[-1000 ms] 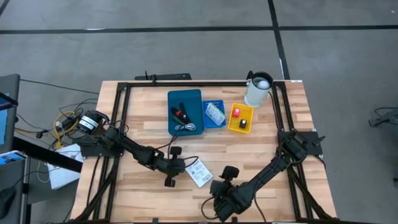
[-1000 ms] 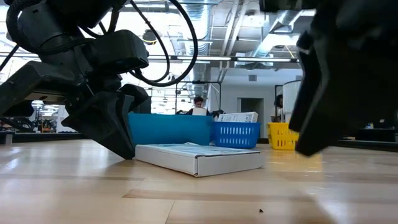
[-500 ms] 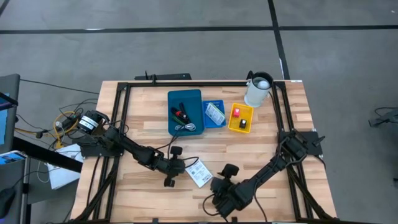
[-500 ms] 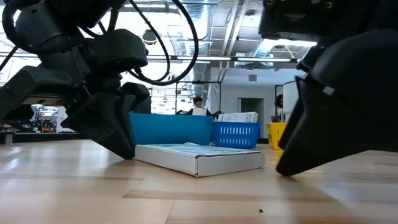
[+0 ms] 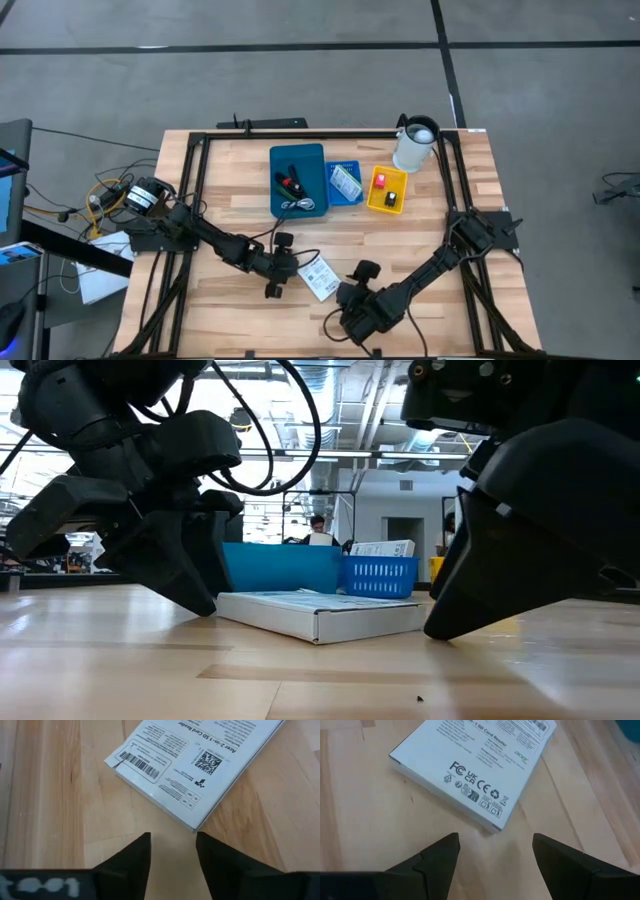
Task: Pick and place items into bin
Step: Put the white card reader box into the blue bin
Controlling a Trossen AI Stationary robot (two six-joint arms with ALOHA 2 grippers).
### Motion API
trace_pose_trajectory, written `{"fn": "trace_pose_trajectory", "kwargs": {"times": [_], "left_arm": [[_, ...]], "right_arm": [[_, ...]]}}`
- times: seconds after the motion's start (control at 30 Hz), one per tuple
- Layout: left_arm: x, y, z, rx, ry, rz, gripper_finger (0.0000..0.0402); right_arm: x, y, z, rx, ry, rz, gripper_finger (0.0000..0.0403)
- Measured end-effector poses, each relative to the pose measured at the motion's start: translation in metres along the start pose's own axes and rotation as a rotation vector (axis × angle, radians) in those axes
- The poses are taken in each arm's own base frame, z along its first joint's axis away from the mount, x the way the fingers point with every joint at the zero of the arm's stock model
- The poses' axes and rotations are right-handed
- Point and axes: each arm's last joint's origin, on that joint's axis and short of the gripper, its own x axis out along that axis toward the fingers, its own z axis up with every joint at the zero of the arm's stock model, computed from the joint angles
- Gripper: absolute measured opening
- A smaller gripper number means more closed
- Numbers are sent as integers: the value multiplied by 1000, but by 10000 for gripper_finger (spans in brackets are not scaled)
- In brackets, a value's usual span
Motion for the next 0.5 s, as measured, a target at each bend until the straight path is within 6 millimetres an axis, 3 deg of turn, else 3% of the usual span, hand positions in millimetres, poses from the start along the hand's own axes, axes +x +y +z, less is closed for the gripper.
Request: {"fn": "trace_pose_trajectory", "kwargs": {"times": [0.5], "left_arm": [[1,-2,4,-10,-36,-58,158]], "right_arm": [[18,-15,24,-67,99,142,255]]}}
